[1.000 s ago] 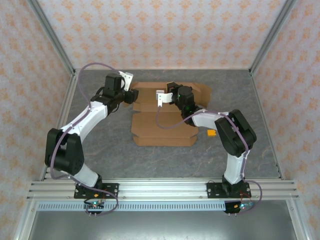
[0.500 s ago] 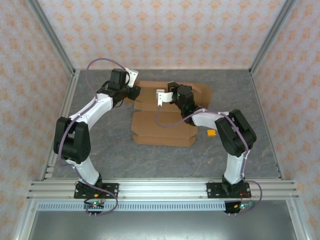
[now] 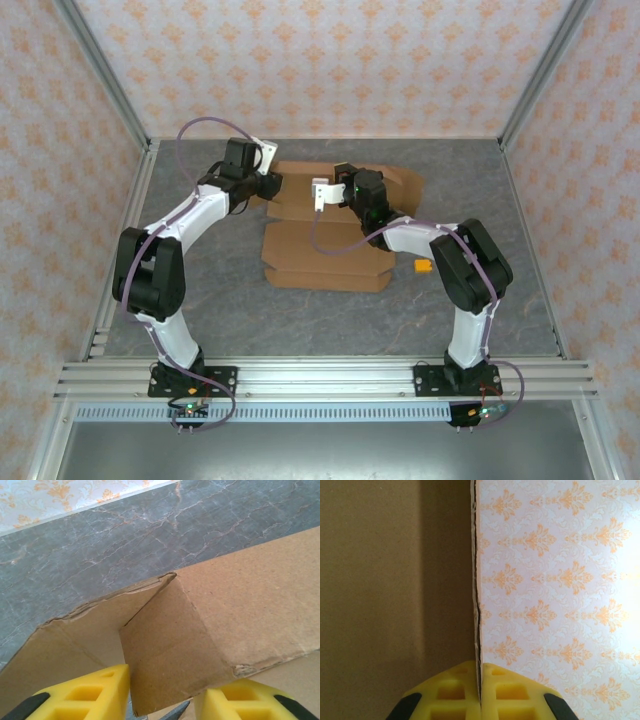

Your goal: Fold the paper box

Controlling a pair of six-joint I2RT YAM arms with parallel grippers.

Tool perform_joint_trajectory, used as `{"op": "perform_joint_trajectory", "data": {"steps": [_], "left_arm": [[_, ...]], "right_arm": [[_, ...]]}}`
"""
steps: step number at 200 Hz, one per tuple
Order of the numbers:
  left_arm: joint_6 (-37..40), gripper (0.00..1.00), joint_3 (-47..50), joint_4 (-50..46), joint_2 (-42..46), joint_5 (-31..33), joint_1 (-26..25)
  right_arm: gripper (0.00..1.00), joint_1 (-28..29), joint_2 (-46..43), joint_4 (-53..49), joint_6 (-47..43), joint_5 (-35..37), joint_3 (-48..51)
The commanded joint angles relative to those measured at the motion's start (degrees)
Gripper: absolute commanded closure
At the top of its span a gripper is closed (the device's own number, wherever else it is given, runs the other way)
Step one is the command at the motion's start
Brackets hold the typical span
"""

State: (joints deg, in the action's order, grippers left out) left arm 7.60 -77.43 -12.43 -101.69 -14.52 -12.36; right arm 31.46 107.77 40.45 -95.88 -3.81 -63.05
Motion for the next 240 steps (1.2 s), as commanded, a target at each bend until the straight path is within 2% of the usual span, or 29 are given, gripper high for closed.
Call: {"op": "perform_joint_trajectory", "data": {"steps": [1,24,57,120,173,216,240], "left_arm": [[1.0,0.59,-1.1,-0.9,4.0,1.5,1.1],[0.5,0.58,-1.5,-1.3,4.5,0.1,1.6],[0.8,0.61,-4.2,-2.5,0.9,0.1,2.0],[0.2,0.76,-8.0,-3.2,-3.5,-3.1,2.1],[-6.4,0.83,-9.1,0.4,-5.6,-11.8,2.1],[-13.8,0.86,-7.1,6.7,-5.5,-14.0,2.2],[-15.0,0.86,-6.7,8.2,-6.1,-15.0,2.2]], "right_arm": [[1.00,0.5,-1.0,0.1,0.3,-1.0,-2.3],[1.00,0.5,-0.9,0.1,0.6,-1.4,-2.3],[1.00,0.5,-0.9,0.0,0.7,-1.3,-2.3],[1.00,0.5,-0.9,-0.3,1.4,-1.8,-2.6],[1.00,0.6,-0.7,0.1,2.6,-2.2,-2.9],[1.00,0.6,-0.6,0.1,2.6,-2.2,-2.9],[1.00,0.7,-0.6,0.1,2.5,-2.0,-2.8]]}}
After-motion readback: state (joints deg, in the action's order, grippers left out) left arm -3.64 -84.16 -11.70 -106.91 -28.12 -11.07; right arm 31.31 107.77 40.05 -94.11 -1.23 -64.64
